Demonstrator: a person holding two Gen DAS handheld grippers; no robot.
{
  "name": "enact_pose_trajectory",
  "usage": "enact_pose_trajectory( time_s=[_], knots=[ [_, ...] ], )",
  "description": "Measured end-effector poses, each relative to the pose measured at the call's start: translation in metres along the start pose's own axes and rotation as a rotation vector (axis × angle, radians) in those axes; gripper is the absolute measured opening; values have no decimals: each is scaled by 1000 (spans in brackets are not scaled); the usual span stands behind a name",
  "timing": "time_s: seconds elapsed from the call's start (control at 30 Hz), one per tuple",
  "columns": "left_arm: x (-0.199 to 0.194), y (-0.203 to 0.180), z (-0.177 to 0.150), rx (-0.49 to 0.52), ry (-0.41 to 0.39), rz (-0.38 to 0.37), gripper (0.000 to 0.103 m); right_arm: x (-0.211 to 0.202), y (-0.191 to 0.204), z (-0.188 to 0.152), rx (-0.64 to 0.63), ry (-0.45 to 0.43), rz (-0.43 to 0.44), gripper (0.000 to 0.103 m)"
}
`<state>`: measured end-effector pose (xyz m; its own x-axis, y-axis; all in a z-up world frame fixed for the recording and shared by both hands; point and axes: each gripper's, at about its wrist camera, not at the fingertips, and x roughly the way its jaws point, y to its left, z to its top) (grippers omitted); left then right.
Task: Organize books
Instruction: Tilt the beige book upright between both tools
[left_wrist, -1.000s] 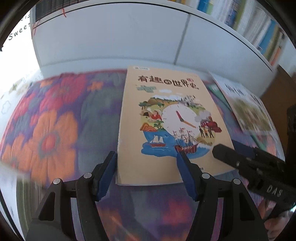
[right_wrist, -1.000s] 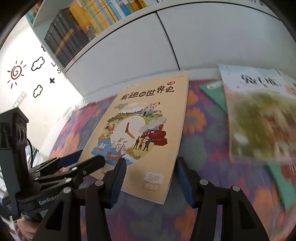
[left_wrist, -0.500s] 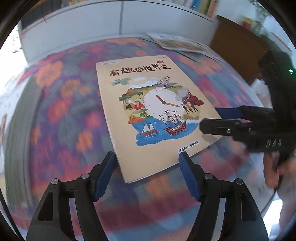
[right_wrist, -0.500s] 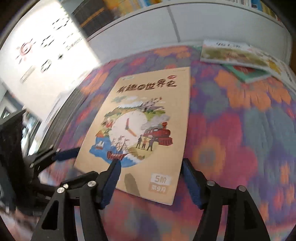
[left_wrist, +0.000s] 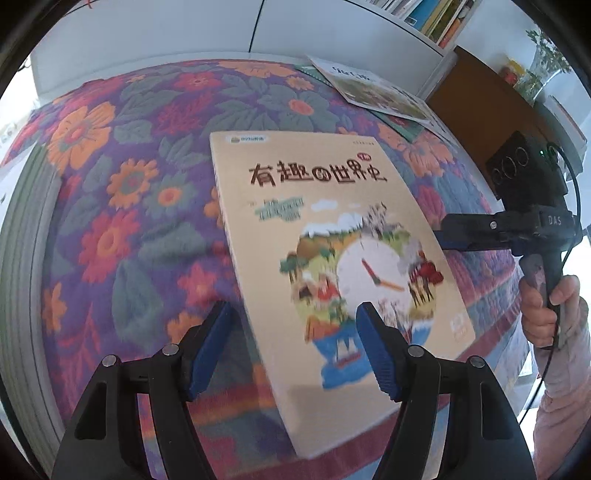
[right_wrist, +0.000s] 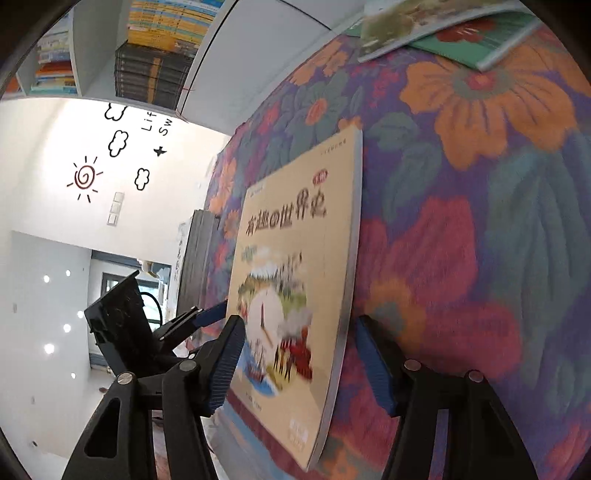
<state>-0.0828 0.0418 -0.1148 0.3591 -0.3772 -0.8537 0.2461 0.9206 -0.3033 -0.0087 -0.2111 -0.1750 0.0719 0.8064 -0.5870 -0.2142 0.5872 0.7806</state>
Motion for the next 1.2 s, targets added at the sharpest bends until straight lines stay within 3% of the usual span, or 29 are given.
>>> enact_pose_trajectory(
  time_s=[0.13,0.27,0.5,0.63,0.73,0.8,0.83,0.9,1.07,1.17,1.2],
  knots=[
    [4,8,13,-51,-9,-49,67,10,15,12,-81,15,-68,58],
    [7,10,19,-47,-32,-46,67,21,34,18,-189,17,-174,59],
    [5,30,20,-168,-87,-137,67,33,55,-3,-397,-52,-402,62],
    [4,18,18,-134,-93,-72,67,40,62,-10,-426,-82,-493,65],
    [4,11,18,-106,-82,-27,67,29,57,-7,-386,-79,-447,64],
    [3,13,19,-123,-78,-38,67,16,46,0,-303,-85,-355,60],
    [2,16,20,-137,-79,-49,67,8,38,3,-250,-98,-310,53],
    [1,21,21,-171,-86,-67,67,4,33,3,-203,-112,-265,48],
    [1,26,23,-168,-77,-81,66,-4,21,2,-137,-83,-151,47],
    [1,46,21,-244,-92,-156,55,-4,4,7,-87,-57,-75,47],
    [1,52,22,-265,-91,-171,46,-2,4,8,-89,-43,-44,47]
  ],
)
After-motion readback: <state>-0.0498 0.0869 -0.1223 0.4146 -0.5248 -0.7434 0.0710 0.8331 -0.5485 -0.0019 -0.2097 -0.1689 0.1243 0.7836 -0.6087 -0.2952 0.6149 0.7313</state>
